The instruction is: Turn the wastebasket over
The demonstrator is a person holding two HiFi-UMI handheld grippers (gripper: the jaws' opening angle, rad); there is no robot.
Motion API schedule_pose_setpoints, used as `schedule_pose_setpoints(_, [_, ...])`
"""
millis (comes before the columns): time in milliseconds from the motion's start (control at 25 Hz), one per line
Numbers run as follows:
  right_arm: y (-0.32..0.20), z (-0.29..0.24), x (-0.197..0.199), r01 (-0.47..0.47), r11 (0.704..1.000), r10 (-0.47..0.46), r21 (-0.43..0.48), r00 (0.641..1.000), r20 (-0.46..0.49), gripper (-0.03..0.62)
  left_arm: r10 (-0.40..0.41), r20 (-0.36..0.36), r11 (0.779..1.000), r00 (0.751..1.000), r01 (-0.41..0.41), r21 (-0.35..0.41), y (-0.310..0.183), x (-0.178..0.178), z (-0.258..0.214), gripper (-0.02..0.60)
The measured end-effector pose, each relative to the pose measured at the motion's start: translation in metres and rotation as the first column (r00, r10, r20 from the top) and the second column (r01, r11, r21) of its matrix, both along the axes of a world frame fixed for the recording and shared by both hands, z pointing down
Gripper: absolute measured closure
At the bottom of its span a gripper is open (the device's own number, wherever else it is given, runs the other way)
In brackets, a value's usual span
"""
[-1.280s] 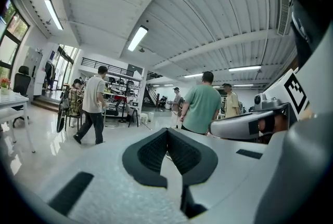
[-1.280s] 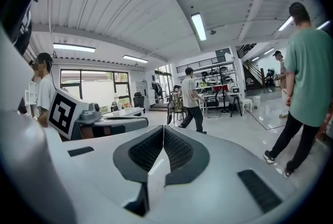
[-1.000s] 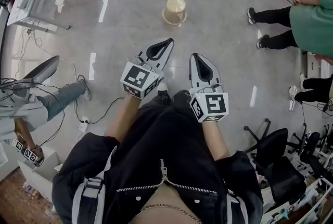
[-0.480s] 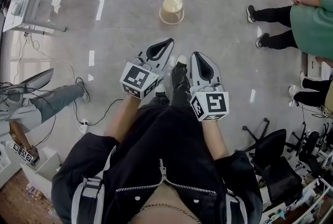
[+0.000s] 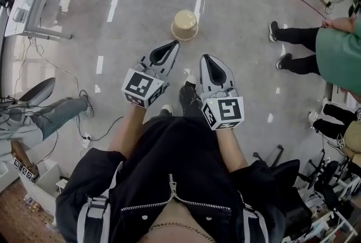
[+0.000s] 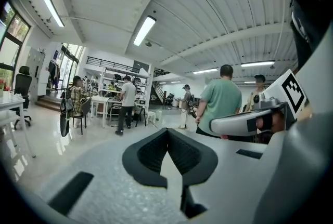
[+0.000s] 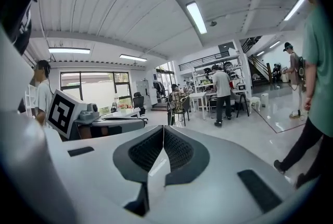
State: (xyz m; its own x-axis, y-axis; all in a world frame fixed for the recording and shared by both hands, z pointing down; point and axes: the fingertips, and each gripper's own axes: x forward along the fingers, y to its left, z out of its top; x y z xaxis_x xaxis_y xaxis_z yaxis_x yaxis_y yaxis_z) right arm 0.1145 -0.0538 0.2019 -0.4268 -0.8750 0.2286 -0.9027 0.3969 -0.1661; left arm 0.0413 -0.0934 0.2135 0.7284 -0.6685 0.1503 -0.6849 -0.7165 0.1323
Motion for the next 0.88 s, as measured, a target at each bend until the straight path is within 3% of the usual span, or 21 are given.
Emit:
schedule_pose_setpoints(480, [-0.088,0.007,0.048,0.069,0.997,-0.069,-0.032,0.997,0.026,0.583,-0.083,0.045,0.996,0.996,0.083,-0.017,-0.082,0.03,0.003,0.577])
schedule_pose_setpoints(880, [-0.113,0.015,0.018,0.081,0.995,-0.08,-0.052,0.997,0.016,0.583,-0.091,0.035,0.995,0.995,0.092,-0.04,-0.107,0.002,0.015,0.577])
